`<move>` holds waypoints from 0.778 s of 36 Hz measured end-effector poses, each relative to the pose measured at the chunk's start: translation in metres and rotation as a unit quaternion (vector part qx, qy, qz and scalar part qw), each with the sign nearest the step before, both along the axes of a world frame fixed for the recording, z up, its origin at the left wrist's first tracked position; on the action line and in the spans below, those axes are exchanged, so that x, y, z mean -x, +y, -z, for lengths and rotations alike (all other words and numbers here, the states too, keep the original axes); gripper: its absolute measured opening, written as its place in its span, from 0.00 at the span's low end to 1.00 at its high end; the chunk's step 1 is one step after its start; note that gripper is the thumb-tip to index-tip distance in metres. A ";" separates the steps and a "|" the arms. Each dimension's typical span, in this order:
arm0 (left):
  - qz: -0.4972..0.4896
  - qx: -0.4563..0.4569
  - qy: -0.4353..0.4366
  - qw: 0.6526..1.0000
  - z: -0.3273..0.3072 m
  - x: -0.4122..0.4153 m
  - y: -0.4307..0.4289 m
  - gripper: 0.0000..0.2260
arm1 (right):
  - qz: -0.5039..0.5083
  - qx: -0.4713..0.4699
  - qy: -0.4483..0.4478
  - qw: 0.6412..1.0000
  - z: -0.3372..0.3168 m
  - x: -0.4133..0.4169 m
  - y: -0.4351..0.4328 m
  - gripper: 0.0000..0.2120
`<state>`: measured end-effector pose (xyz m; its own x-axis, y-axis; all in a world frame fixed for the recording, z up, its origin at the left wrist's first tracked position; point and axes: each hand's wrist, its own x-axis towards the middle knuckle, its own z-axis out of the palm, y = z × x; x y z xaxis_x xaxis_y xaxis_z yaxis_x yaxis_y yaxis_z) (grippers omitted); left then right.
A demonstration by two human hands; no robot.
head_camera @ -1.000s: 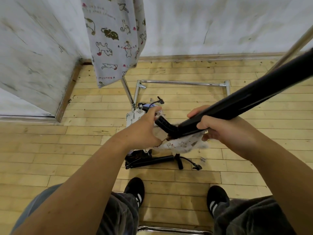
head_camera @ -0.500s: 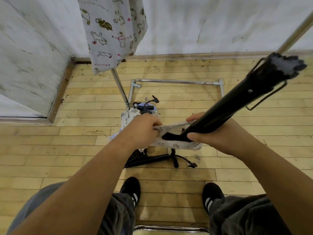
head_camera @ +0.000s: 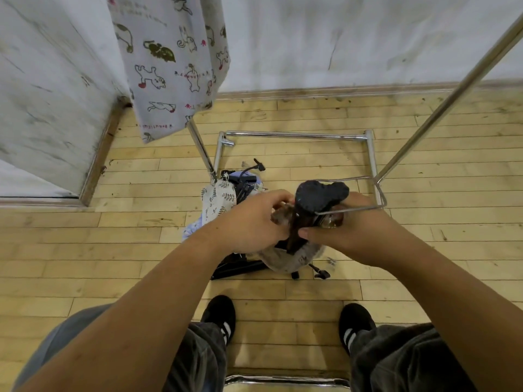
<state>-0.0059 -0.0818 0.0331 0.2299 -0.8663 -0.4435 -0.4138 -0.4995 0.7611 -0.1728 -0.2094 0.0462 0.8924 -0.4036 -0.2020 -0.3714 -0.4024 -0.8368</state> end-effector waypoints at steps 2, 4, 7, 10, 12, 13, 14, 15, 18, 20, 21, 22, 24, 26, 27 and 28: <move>0.017 0.026 0.031 0.999 -0.001 0.004 -0.001 0.24 | 0.011 0.001 -0.010 1.000 0.004 0.001 -0.001 0.17; 0.017 0.067 0.036 0.997 0.000 0.010 -0.002 0.23 | 0.017 0.008 -0.001 1.000 0.005 0.002 -0.001 0.15; -0.007 0.083 -0.011 0.996 0.001 0.012 -0.004 0.18 | 0.024 0.043 0.024 0.999 0.004 0.001 -0.002 0.15; -0.018 0.092 -0.049 0.994 0.000 0.009 -0.004 0.15 | 0.053 -0.007 -0.006 0.999 0.002 0.002 -0.006 0.24; -0.021 0.097 -0.072 0.993 0.000 0.004 -0.003 0.15 | 0.072 0.005 0.029 0.997 0.002 0.003 -0.008 0.28; -0.023 0.093 -0.079 0.992 0.000 0.002 -0.001 0.15 | 0.088 0.029 0.066 0.993 0.002 0.003 -0.009 0.29; -0.026 0.093 -0.084 0.992 0.002 -0.001 0.000 0.14 | 0.109 0.047 0.104 0.988 0.003 0.004 -0.011 0.32; -0.027 0.088 -0.091 0.992 0.003 -0.003 0.000 0.12 | 0.127 0.058 0.140 0.980 0.005 0.006 -0.014 0.34; -0.028 0.070 -0.115 0.990 0.011 -0.004 0.000 0.15 | 0.138 0.068 0.209 0.966 0.009 0.010 -0.018 0.24; -0.022 0.053 -0.132 0.990 0.015 -0.003 -0.001 0.11 | 0.116 0.084 0.212 0.967 0.009 0.011 -0.019 0.12; -0.021 0.040 -0.144 0.988 0.019 -0.004 -0.001 0.11 | 0.102 0.092 0.211 0.968 0.008 0.010 -0.019 0.12; -0.031 0.035 -0.148 0.988 0.021 -0.005 -0.001 0.12 | 0.094 0.098 0.204 0.970 0.008 0.010 -0.018 0.13; -0.064 0.019 -0.141 0.988 0.027 -0.007 0.001 0.18 | 0.093 0.106 0.169 0.975 0.007 0.009 -0.017 0.13; -0.087 -0.001 -0.146 0.985 0.029 -0.007 0.004 0.23 | 0.105 0.090 0.127 0.982 0.005 0.006 -0.016 0.13; -0.087 -0.007 -0.150 0.985 0.025 -0.005 0.003 0.23 | 0.116 0.077 0.109 0.984 0.005 0.005 -0.015 0.13; -0.081 -0.014 -0.156 0.984 0.022 -0.003 0.003 0.22 | 0.124 0.070 0.094 0.985 0.004 0.005 -0.014 0.12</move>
<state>-0.0024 -0.0789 0.0106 0.4930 -0.7958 -0.3517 -0.5390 -0.5967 0.5946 -0.1777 -0.2239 0.0426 0.7146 -0.6405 -0.2813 -0.6159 -0.3854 -0.6872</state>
